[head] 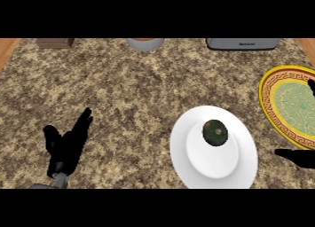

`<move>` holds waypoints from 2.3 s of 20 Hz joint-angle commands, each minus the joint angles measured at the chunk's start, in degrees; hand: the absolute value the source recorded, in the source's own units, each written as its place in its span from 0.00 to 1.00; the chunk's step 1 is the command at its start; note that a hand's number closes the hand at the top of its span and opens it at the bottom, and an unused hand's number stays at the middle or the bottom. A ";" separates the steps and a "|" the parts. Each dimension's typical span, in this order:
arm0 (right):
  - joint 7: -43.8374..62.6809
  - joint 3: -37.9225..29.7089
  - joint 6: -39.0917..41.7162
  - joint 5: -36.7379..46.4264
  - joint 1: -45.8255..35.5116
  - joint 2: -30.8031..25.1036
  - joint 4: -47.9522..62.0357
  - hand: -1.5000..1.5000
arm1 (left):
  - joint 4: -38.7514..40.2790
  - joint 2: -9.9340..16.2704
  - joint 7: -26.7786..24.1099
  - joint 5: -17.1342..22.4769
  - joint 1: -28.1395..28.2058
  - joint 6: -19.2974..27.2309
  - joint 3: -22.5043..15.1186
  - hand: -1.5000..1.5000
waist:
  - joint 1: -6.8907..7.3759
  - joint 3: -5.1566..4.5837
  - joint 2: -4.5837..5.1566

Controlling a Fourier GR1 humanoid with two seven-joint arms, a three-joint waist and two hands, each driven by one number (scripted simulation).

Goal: Pick the squash from the plate and place it in the plate

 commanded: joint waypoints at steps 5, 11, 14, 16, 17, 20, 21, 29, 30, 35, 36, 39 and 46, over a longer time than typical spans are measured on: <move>24.27 11.97 5.11 11.52 -8.07 0.72 -5.64 0.00 | 0.24 0.02 0.74 1.17 0.67 -2.69 1.17 0.50 | 1.03 -0.13 0.32; 28.15 16.84 6.13 19.42 -4.71 7.08 -9.35 0.00 | 2.79 -3.08 -0.26 -1.43 -0.04 -1.87 1.96 0.50 | 0.19 -0.08 0.25; 32.21 16.75 9.10 21.57 -12.09 9.11 -3.78 0.00 | 4.20 -5.40 -1.02 -3.60 -0.38 -0.98 0.34 0.50 | 0.41 -0.08 0.30; 33.95 19.22 9.62 22.71 -10.20 11.56 -3.12 0.00 | 0.22 -4.55 1.60 -4.08 0.36 -0.13 0.54 0.50 | 0.43 -0.07 0.27; 33.81 18.57 11.31 22.29 -10.29 11.80 -4.43 0.00 | 4.32 -3.50 -0.90 -2.93 -0.24 -3.43 2.87 0.50 | 0.30 -0.08 0.28; 33.18 20.48 10.47 24.09 -10.74 15.66 -0.88 0.00 | 6.86 -2.47 -1.53 -2.22 -2.63 -5.76 5.52 0.50 | 0.30 -0.08 0.31; 31.57 22.65 7.74 26.57 -8.12 16.89 0.33 0.00 | 4.42 -2.03 -1.28 -1.44 0.33 -6.86 4.85 0.50 | 0.38 -0.07 0.28; 29.11 21.27 9.14 31.41 -10.23 19.69 6.07 0.00 | 2.69 -5.67 1.78 -5.26 -1.58 -4.08 4.36 0.50 | 0.35 -0.05 0.27; 28.10 20.24 8.77 31.31 -8.34 18.45 5.99 0.00 | 3.04 -6.29 2.80 -5.93 -1.99 -2.55 4.38 0.50 | 0.25 -0.05 0.27; 29.48 19.78 8.90 35.65 -10.92 20.56 11.16 0.00 | 0.36 -5.01 -0.17 -5.17 3.37 -6.95 4.76 0.50 | 0.49 -0.06 0.28; 32.18 18.46 10.55 35.99 -15.51 22.71 11.56 0.00 | 2.11 -4.71 3.01 -5.37 -1.09 -6.94 6.06 0.50 | 0.42 -0.06 0.30; 32.31 20.58 11.15 37.94 -11.33 23.60 8.65 0.00 | 0.51 -6.46 -0.26 -5.89 4.01 -7.58 4.99 0.50 | 0.40 -0.06 0.25; 26.46 18.27 10.43 38.36 -13.04 26.04 17.56 0.00 | -3.50 -7.39 4.18 -8.38 4.11 -5.76 4.94 0.50 | 0.50 -0.05 0.24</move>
